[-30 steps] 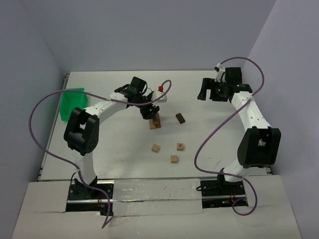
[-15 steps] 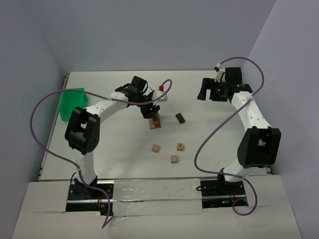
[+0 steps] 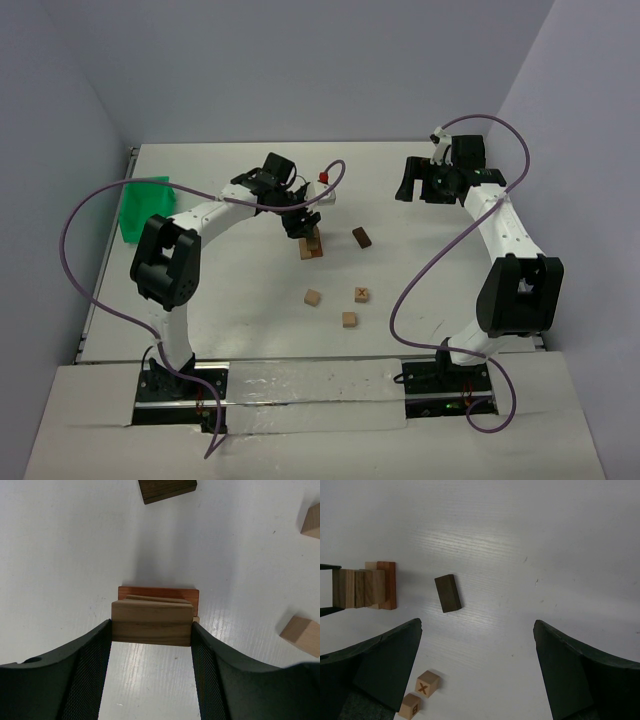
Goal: Build the wood block tower
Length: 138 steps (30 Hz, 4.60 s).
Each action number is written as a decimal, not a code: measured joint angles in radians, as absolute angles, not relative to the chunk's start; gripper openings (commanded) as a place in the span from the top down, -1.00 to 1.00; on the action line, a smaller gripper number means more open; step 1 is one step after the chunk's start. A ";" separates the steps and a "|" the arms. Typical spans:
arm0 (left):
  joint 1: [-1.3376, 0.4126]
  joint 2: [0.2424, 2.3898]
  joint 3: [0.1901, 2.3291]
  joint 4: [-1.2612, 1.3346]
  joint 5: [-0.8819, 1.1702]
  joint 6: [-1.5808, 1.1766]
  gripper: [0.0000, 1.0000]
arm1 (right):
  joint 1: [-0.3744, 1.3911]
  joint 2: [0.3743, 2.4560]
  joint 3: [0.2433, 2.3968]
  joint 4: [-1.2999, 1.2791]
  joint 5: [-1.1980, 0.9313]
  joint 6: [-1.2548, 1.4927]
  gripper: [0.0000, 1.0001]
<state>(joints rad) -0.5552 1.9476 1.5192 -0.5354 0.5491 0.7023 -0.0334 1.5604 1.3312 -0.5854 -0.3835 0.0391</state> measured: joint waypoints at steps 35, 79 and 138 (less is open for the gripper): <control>-0.537 1.947 1.594 -0.611 0.583 0.717 -0.98 | -0.033 1.560 1.331 -0.582 -0.409 0.023 -0.99; -0.191 1.522 1.267 -0.576 0.966 0.404 -0.98 | 0.321 2.023 1.542 -0.938 -0.382 -1.547 -0.86; -0.018 1.535 1.245 -0.419 0.913 0.216 -0.98 | 0.523 2.005 1.929 -1.104 -0.364 -0.943 0.57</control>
<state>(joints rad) -0.0177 1.5345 1.2451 -0.4187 0.9127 0.2162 0.5234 2.0052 1.9285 -1.1042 -0.3641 -0.9427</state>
